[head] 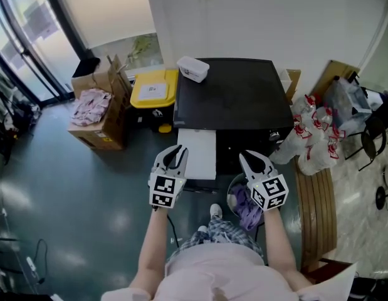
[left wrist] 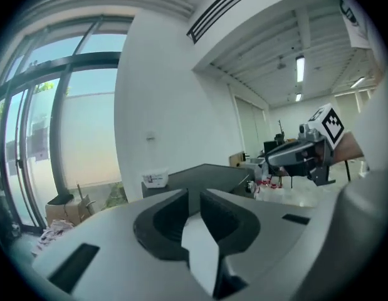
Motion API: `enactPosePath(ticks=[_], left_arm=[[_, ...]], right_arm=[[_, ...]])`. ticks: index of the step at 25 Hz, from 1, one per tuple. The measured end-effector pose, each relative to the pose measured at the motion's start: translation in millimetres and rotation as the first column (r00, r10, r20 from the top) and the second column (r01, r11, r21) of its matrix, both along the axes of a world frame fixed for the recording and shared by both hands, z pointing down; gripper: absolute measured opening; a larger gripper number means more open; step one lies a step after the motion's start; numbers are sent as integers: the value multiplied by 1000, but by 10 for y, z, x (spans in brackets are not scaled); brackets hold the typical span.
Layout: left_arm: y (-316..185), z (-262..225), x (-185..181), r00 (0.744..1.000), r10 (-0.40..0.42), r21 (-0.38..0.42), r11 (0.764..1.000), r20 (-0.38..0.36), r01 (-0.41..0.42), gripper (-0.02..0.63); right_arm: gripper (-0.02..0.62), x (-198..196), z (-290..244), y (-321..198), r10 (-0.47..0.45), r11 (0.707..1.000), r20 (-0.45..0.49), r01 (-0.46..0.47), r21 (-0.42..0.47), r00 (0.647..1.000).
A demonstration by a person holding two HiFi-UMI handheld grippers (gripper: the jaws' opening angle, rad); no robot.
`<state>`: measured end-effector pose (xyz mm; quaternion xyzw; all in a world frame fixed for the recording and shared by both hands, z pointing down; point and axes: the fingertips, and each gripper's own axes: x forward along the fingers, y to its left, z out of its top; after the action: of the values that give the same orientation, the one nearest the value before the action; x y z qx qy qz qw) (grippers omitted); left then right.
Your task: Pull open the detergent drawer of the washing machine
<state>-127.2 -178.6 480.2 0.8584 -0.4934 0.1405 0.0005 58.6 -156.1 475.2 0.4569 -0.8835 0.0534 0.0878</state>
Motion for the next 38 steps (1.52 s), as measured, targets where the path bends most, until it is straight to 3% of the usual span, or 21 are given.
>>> enactPosePath(ticks=[10,24,38], left_arm=[[-44,-254,-7,990,-52,45,997,-133,59,32],[-44,-208,6,987,-48,24,998,-151,53,26],[-105,-191,-1,987,-40,10,999,-154,42,26]], right_arm=[[17,492,-289,-47,202,975,115,-211,72,973],[14,753,-214,-50,308,944,115,-319,88,944],[14,700,-181,-108,304,948,96,-311,70,948]])
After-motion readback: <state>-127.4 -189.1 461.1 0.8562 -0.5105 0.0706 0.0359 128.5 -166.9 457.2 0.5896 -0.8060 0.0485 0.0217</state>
